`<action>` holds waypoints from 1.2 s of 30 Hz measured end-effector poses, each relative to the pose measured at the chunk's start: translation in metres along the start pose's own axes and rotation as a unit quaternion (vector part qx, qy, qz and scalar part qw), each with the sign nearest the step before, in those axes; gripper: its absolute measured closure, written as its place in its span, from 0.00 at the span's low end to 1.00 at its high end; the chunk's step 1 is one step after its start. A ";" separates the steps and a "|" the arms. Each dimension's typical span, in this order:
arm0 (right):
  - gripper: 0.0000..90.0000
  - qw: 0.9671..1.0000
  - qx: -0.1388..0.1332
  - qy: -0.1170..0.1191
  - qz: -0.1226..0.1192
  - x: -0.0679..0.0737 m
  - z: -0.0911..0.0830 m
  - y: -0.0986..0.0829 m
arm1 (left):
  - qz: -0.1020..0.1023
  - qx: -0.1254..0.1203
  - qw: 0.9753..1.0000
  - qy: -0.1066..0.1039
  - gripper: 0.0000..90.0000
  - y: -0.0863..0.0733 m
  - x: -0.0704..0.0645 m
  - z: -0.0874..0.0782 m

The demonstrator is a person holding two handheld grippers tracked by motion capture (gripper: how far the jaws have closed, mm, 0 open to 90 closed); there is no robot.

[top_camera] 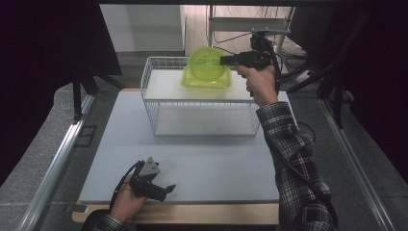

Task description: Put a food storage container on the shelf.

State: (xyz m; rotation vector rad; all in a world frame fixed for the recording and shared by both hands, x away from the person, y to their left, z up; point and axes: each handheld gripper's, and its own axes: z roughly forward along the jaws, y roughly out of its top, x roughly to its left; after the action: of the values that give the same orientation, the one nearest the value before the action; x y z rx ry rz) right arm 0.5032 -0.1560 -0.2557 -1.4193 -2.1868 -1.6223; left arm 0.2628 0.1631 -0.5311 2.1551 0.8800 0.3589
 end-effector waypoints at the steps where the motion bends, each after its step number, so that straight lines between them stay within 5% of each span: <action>1: 0.90 1.000 0.002 -0.001 0.004 -0.002 0.002 0.001 | 0.000 0.000 1.000 0.000 0.00 0.000 0.000 0.000; 14: 0.88 0.999 0.013 -0.021 0.034 -0.002 0.007 0.006 | 0.004 0.004 1.000 -0.001 0.00 0.000 -0.001 0.001; 21: 0.77 0.999 0.007 -0.045 0.028 -0.007 0.010 0.006 | 0.005 0.006 1.000 -0.001 0.00 0.000 -0.001 0.002; 30: 0.64 0.998 0.000 -0.066 -0.005 -0.006 0.012 0.007 | 0.006 0.007 1.000 -0.001 0.00 -0.001 -0.001 0.002; 36: 0.48 0.998 -0.007 -0.051 -0.035 -0.001 0.004 0.003 | 0.005 0.005 1.000 0.000 0.00 -0.001 0.000 0.001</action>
State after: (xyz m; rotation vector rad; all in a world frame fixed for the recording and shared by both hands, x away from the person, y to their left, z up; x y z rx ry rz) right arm 0.5083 -0.1535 -0.2558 -1.4766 -2.3112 -1.6245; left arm 0.2626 0.1627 -0.5322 2.1700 0.8733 0.3603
